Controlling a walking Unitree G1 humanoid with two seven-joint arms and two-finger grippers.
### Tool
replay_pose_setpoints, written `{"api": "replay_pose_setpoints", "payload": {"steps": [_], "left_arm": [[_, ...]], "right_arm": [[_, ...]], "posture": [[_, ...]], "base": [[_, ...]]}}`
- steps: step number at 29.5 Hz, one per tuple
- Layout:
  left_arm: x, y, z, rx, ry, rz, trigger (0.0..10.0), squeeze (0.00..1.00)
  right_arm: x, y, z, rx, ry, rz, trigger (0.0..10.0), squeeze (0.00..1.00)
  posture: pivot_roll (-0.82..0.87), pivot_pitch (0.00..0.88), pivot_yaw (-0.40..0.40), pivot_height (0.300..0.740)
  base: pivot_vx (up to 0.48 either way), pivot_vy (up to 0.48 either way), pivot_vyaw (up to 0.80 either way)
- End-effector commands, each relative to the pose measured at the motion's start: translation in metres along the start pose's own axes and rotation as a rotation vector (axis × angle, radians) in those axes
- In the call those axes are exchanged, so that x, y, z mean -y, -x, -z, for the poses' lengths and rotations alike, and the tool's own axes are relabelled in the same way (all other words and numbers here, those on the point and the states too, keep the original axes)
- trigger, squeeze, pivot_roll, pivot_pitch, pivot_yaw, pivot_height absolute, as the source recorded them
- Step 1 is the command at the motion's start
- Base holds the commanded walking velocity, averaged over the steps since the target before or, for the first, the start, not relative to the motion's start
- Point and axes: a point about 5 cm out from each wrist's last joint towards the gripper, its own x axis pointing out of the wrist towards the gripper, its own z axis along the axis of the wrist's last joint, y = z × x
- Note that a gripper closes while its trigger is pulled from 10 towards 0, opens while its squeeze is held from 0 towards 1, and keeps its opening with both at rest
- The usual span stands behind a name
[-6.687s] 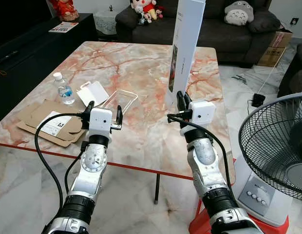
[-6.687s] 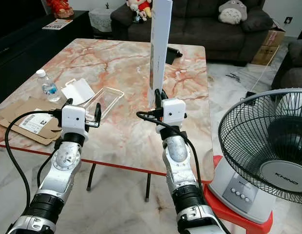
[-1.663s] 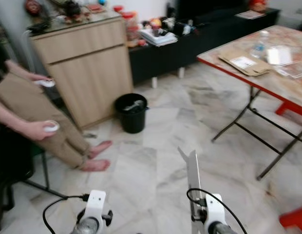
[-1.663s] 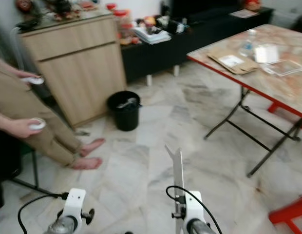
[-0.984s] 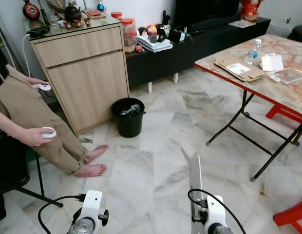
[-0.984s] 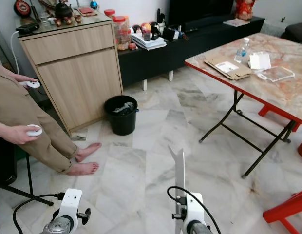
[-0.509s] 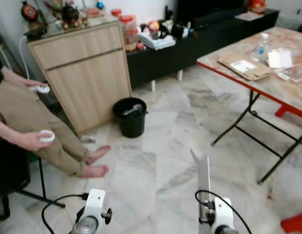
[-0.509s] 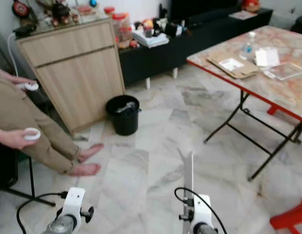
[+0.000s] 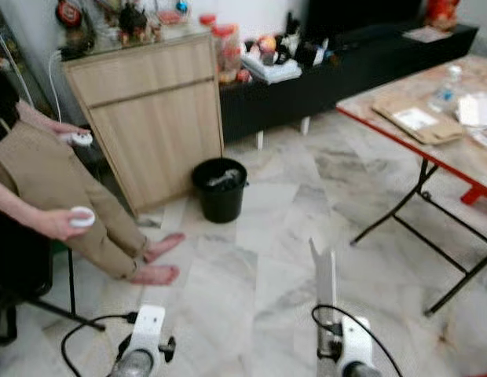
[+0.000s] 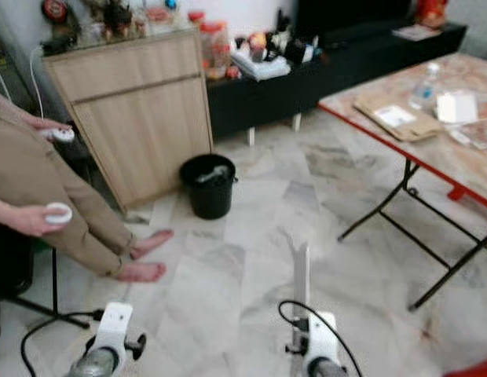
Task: Picking trash to rubbish bin
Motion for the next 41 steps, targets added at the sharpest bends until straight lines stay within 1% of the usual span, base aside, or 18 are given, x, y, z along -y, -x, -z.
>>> {"api": "replay_pose_setpoints", "payload": {"steps": [1, 4, 9, 12, 25, 30, 35, 41], "left_arm": [[0.0023, -0.0007, -0.0033, 0.011, 0.007, 0.0, 10.0, 0.0], [0.0024, -0.0007, -0.0033, 0.011, 0.007, 0.0, 10.0, 0.0], [0.0025, -0.0007, -0.0035, 0.015, 0.012, -0.003, 10.0, 0.0], [0.0024, -0.0008, -0.0039, 0.016, 0.013, -0.004, 10.0, 0.0], [0.0022, -0.0004, -0.0024, 0.011, 0.021, -0.009, 10.0, 0.0], [0.0019, -0.0005, -0.0023, 0.01, 0.02, -0.01, 10.0, 0.0], [0.0028, -0.0005, -0.0026, 0.012, 0.022, -0.009, 10.0, 0.0], [0.0043, -0.0005, -0.0024, 0.011, 0.023, -0.005, 10.0, 0.0]], "right_arm": [[0.0091, 0.0013, -0.0007, 0.004, -0.008, 0.026, 10.0, 0.0], [0.0092, 0.0014, -0.0007, 0.004, -0.008, 0.026, 10.0, 0.0], [0.0087, 0.001, -0.0025, 0.012, -0.021, 0.021, 10.0, 0.0], [0.0091, 0.0009, -0.0035, 0.016, -0.007, 0.025, 10.0, 0.0], [0.0092, 0.001, -0.003, 0.014, -0.01, 0.022, 10.0, 0.0], [0.0069, 0.0007, -0.0035, 0.011, 0.025, 0.001, 10.0, 0.0], [0.0074, 0.0007, -0.0045, 0.02, 0.032, 0.005, 10.0, 0.0], [0.0089, 0.0009, -0.0046, 0.02, 0.019, 0.013, 10.0, 0.0]], "posture": [[0.04, 0.073, 0.02, 0.74], [0.04, 0.073, 0.02, 0.74], [0.04, 0.074, 0.017, 0.74], [0.04, 0.071, 0.015, 0.74], [0.04, 0.057, 0.017, 0.74], [0.04, 0.049, 0.018, 0.74], [0.03, 0.037, 0.016, 0.74], [0.03, 0.029, 0.013, 0.74]], "base": [[0.319, 0.0, 0.0], [0.319, 0.0, 0.0], [0.347, 0.0, -0.57], [0.356, 0.0, 0.0], [0.394, 0.0, 0.0], [0.406, 0.0, 0.0], [0.381, 0.0, 0.69], [0.396, 0.0, 0.64]]}}
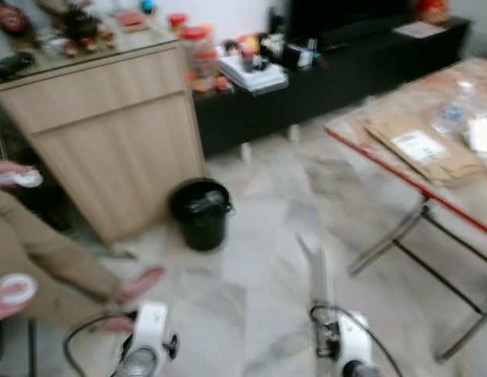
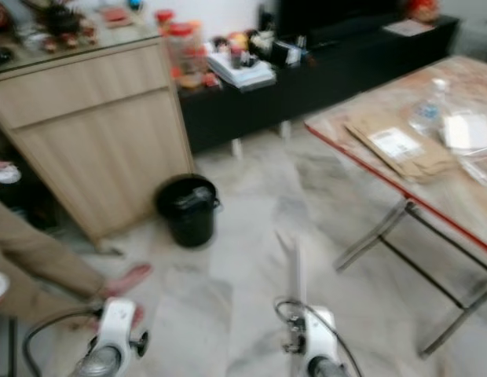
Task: Picking trash to rubbish bin
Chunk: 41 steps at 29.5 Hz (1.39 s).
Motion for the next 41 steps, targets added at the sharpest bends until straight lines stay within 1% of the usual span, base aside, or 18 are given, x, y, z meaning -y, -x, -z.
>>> {"api": "replay_pose_setpoints", "payload": {"steps": [1, 5, 9, 11, 14, 27, 41], "left_arm": [[-0.0109, 0.0016, 0.006, -0.021, -0.008, -0.026, 10.0, 0.0], [-0.01, 0.0015, 0.006, -0.022, -0.008, -0.025, 10.0, 0.0], [-0.009, 0.0013, 0.0054, -0.021, -0.005, -0.026, 10.0, 0.0], [-0.0084, 0.0012, 0.0051, -0.019, 0.001, -0.027, 10.0, 0.0], [-0.0081, 0.0012, 0.0051, -0.019, 0.002, -0.026, 10.0, 0.0], [-0.009, 0.0009, 0.004, -0.017, -0.003, -0.026, 10.0, 0.0], [-0.0121, 0.0011, 0.0045, -0.018, 0.001, -0.034, 10.0, 0.0]], "right_arm": [[-0.0133, -0.0029, -0.0052, 0.015, -0.014, -0.028, 10.0, 0.0], [-0.0132, -0.003, -0.0054, 0.012, -0.009, -0.033, 10.0, 0.0], [-0.0139, -0.0034, -0.0069, 0.013, 0.016, -0.042, 10.0, 0.0], [-0.0152, -0.0036, -0.0079, 0.017, 0.029, -0.05, 10.0, 0.0], [-0.0154, -0.0038, -0.0086, 0.02, 0.016, -0.048, 10.0, 0.0], [-0.0154, -0.0039, -0.0082, 0.014, 0.023, -0.043, 10.0, 0.0], [-0.0139, -0.0036, -0.0068, 0.011, -0.013, -0.024, 10.0, 0.0]], "posture": [[0.03, 0.029, 0.013, 0.74], [0.03, 0.022, 0.011, 0.74], [0.04, 0.02, 0.003, 0.74], [0.04, 0.019, -0.002, 0.74], [0.03, 0.014, 0.001, 0.74], [0.03, 0.01, 0.005, 0.74], [0.04, 0.053, 0.005, 0.74]], "base": [[0.352, 0.0, 0.0], [0.449, 0.0, 0.0], [0.386, 0.0, 0.0], [0.42, 0.0, 0.67], [0.48, 0.0, 0.79], [0.403, 0.0, 0.0], [0.382, 0.0, 0.0]]}}
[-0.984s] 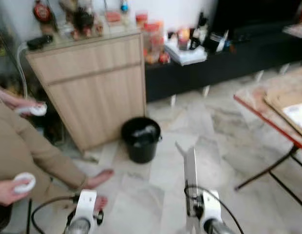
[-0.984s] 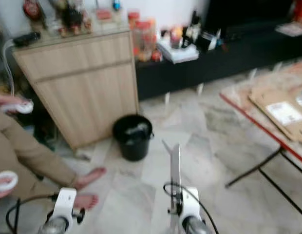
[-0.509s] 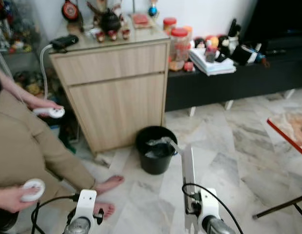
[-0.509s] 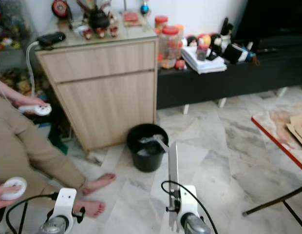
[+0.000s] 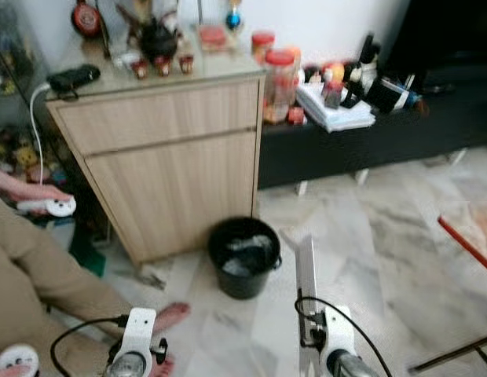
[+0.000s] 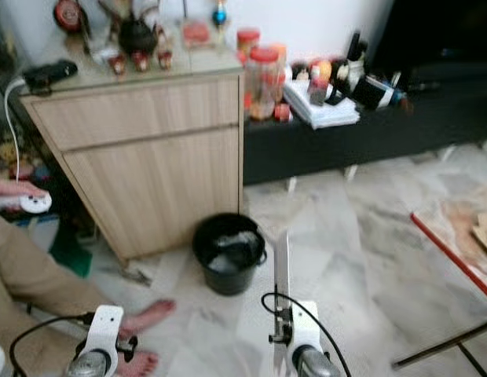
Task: Picking trash to rubbish bin
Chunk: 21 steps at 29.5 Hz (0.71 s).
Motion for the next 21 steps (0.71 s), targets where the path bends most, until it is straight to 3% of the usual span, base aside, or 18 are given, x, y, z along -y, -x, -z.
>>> {"api": "replay_pose_setpoints", "payload": {"steps": [1, 7, 18, 21], "left_arm": [[0.0054, 0.0003, 0.0005, 0.003, 0.008, 0.01, 10.0, 0.0], [0.0041, 0.0003, 0.0007, 0.003, 0.009, 0.006, 10.0, 0.0], [0.004, 0.0001, -0.0002, 0.005, 0.01, 0.004, 10.0, 0.0], [0.0038, 0.0, -0.0006, 0.005, 0.011, 0.003, 10.0, 0.0]], "right_arm": [[0.0103, 0.0021, 0.0027, -0.005, -0.032, 0.036, 10.0, 0.0], [0.0083, 0.002, 0.0034, -0.006, -0.053, 0.027, 10.0, 0.0], [0.0049, 0.0016, 0.0026, -0.001, 0.0, 0.001, 10.0, 0.0], [0.0053, 0.0017, 0.0034, -0.005, -0.006, 0.011, 10.0, 0.0]], "posture": [[0.04, 0.059, 0.006, 0.74], [0.04, 0.067, 0.006, 0.74], [0.05, 0.073, 0.007, 0.74], [0.05, 0.074, 0.007, 0.74]], "base": [[0.352, 0.0, 0.0], [0.418, 0.0, -0.27], [0.412, 0.0, 0.0], [0.355, 0.0, 0.79]]}}
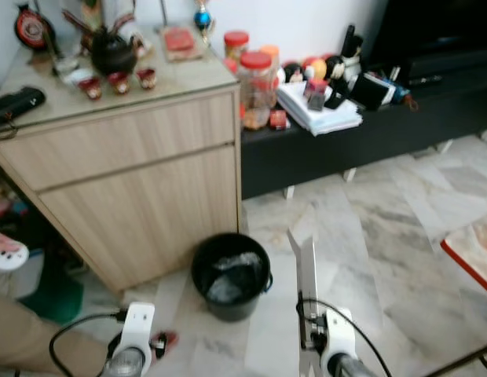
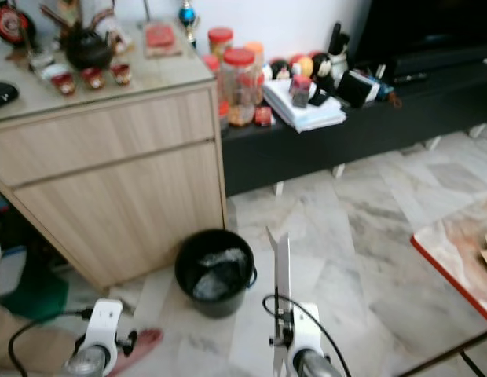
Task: Picking trash to rubbish bin
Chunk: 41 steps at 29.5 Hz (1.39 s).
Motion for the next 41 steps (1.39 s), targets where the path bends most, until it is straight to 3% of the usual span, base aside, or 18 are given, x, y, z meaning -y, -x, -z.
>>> {"api": "replay_pose_setpoints", "payload": {"steps": [1, 12, 17, 31, 36, 39, 40, 41], "left_arm": [[-0.01, 0.002, 0.009, -0.026, -0.005, -0.027, 10.0, 0.0], [-0.01, 0.002, 0.009, -0.026, -0.003, -0.028, 10.0, 0.0], [-0.01, 0.002, 0.009, -0.025, -0.002, -0.028, 10.0, 0.0], [-0.01, 0.002, 0.009, -0.024, -0.002, -0.029, 10.0, 0.0], [-0.01, 0.002, 0.007, -0.014, 0.003, -0.025, 10.0, 0.0], [-0.009, 0.002, 0.007, -0.016, -0.001, -0.018, 10.0, 0.0], [-0.009, 0.002, 0.006, -0.016, -0.002, -0.011, 10.0, 0.0], [-0.008, 0.002, 0.006, -0.015, -0.003, -0.002, 10.0, 0.0]], "right_arm": [[-0.003, -0.002, -0.008, 0.025, -0.002, -0.002, 10.0, 0.0], [-0.002, -0.002, -0.008, 0.019, 0.003, 0.001, 10.0, 0.0], [-0.004, -0.002, -0.009, 0.024, 0.028, -0.011, 10.0, 0.0], [-0.004, -0.002, -0.007, 0.017, -0.003, -0.004, 10.0, 0.0], [-0.006, -0.003, -0.007, 0.002, 0.001, -0.022, 10.0, 0.0], [-0.008, -0.004, -0.01, -0.006, 0.041, -0.031, 10.0, 0.0], [-0.009, -0.004, -0.013, -0.001, 0.083, -0.04, 10.0, 0.0], [-0.012, -0.005, -0.017, 0.012, 0.205, -0.068, 10.0, 0.0]], "posture": [[0.05, 0.074, 0.007, 0.74], [0.05, 0.074, 0.004, 0.74], [0.05, 0.074, 0.004, 0.74], [0.05, 0.075, 0.003, 0.74], [0.05, 0.076, 0.003, 0.74], [0.05, 0.077, 0.003, 0.74], [0.05, 0.077, 0.003, 0.74], [0.05, 0.077, 0.003, 0.74]], "base": [[0.356, 0.0, 0.79], [0.378, 0.0, 0.0], [0.353, 0.0, 0.65], [0.361, 0.0, 0.11], [0.0, 0.0, 0.0], [0.0, 0.0, 0.0], [0.0, 0.0, 0.0], [0.0, 0.0, 0.0]]}}
